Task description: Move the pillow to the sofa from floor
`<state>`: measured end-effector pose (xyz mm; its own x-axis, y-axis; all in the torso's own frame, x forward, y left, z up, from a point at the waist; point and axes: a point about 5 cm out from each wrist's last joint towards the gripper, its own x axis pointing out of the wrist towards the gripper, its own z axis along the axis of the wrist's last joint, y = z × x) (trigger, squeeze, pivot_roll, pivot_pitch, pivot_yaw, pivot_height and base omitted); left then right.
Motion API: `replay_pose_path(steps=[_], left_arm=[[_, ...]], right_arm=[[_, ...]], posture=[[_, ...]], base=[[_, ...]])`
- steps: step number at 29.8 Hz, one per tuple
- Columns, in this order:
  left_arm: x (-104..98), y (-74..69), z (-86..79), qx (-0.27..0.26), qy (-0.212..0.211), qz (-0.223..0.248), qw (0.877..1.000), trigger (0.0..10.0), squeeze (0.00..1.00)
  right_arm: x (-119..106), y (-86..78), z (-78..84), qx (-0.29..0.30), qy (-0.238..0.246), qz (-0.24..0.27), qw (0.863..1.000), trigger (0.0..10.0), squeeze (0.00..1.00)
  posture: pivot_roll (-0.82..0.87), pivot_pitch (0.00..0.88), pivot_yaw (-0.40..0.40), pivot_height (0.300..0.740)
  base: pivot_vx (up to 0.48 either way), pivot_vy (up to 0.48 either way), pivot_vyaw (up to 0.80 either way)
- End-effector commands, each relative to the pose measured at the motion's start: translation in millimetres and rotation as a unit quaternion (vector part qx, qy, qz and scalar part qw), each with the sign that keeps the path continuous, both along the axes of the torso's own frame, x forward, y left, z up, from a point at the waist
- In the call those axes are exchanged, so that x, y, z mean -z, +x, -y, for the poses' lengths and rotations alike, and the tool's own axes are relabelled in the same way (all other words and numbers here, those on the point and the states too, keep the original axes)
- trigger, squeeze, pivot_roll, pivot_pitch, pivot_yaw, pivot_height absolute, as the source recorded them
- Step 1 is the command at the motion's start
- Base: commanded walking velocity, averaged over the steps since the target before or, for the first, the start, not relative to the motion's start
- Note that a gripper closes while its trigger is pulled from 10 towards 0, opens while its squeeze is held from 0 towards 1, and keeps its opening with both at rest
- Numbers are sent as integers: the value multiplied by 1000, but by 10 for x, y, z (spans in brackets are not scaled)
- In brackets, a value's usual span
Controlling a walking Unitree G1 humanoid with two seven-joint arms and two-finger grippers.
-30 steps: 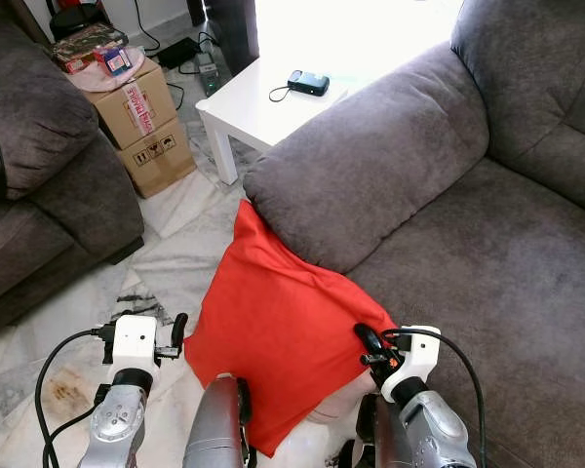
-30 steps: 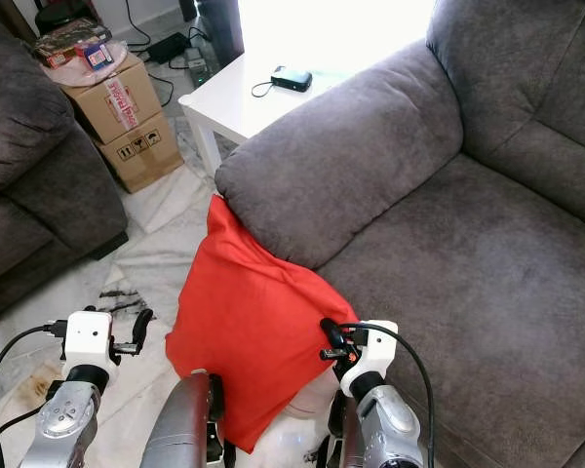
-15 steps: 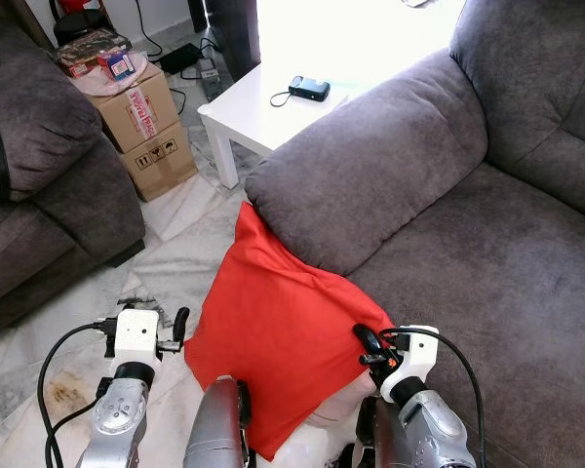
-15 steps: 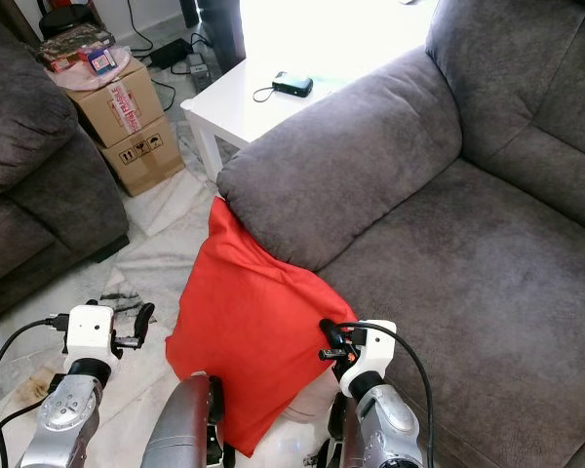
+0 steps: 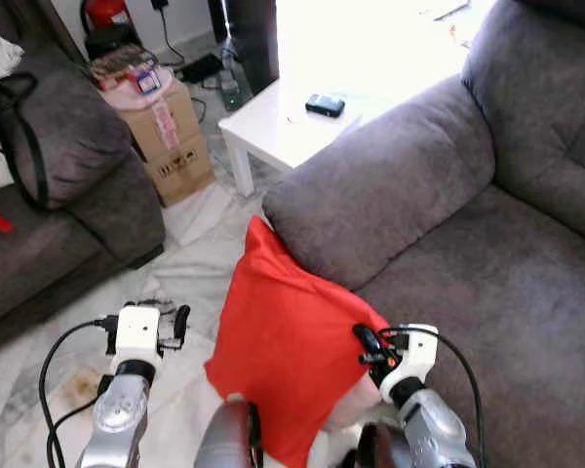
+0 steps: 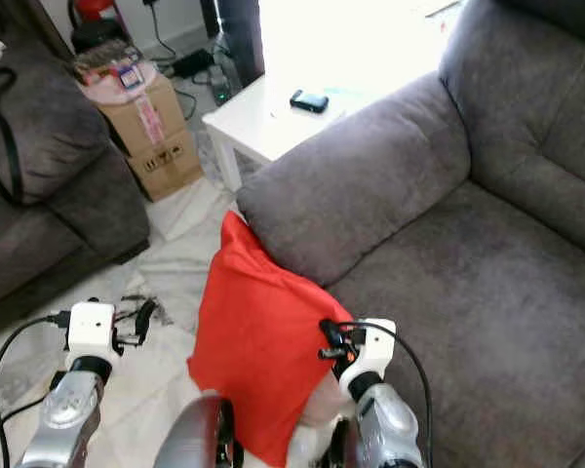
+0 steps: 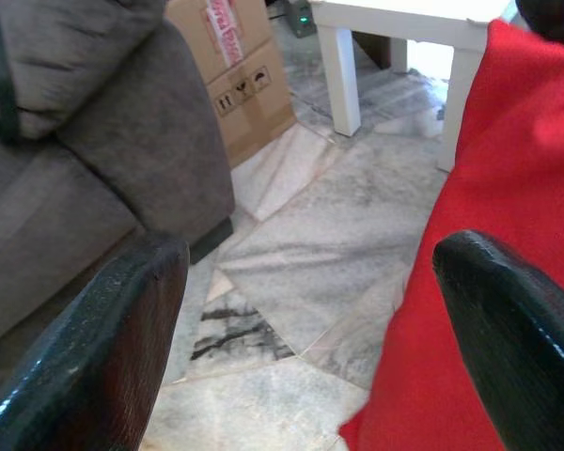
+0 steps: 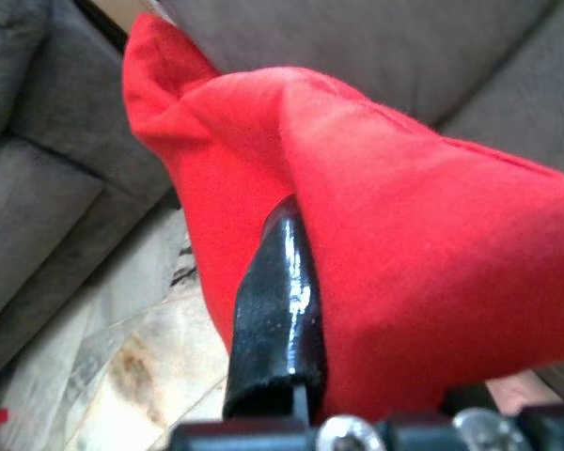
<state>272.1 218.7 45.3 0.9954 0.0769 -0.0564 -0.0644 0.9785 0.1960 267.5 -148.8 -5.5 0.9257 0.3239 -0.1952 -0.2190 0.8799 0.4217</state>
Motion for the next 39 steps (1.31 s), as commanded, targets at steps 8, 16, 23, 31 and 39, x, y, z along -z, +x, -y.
replay_pose_path(steps=[8,16,23,31,39], left_arm=[[51,-47,-41,-4,1,-10,1000,10000,0],[36,-32,-62,-6,3,-8,1000,10000,0],[17,-7,-59,-5,3,-6,1000,10000,0],[3,10,-51,-3,4,-4,1000,10000,0],[-4,19,-81,-1,7,-5,1000,10000,0]], right_arm=[[-157,128,68,17,1,42,999,10000,0],[-213,175,54,18,7,56,998,10000,0],[-325,248,23,15,16,84,996,10000,0],[-344,266,-10,6,17,88,996,10000,0],[-546,314,-165,-84,53,137,986,10000,0]], posture=[[159,143,14,740],[162,145,20,740],[161,146,25,740],[165,148,27,740],[166,145,37,740]], base=[[0,0,0],[0,0,0],[0,0,0],[0,0,0],[0,0,0]])
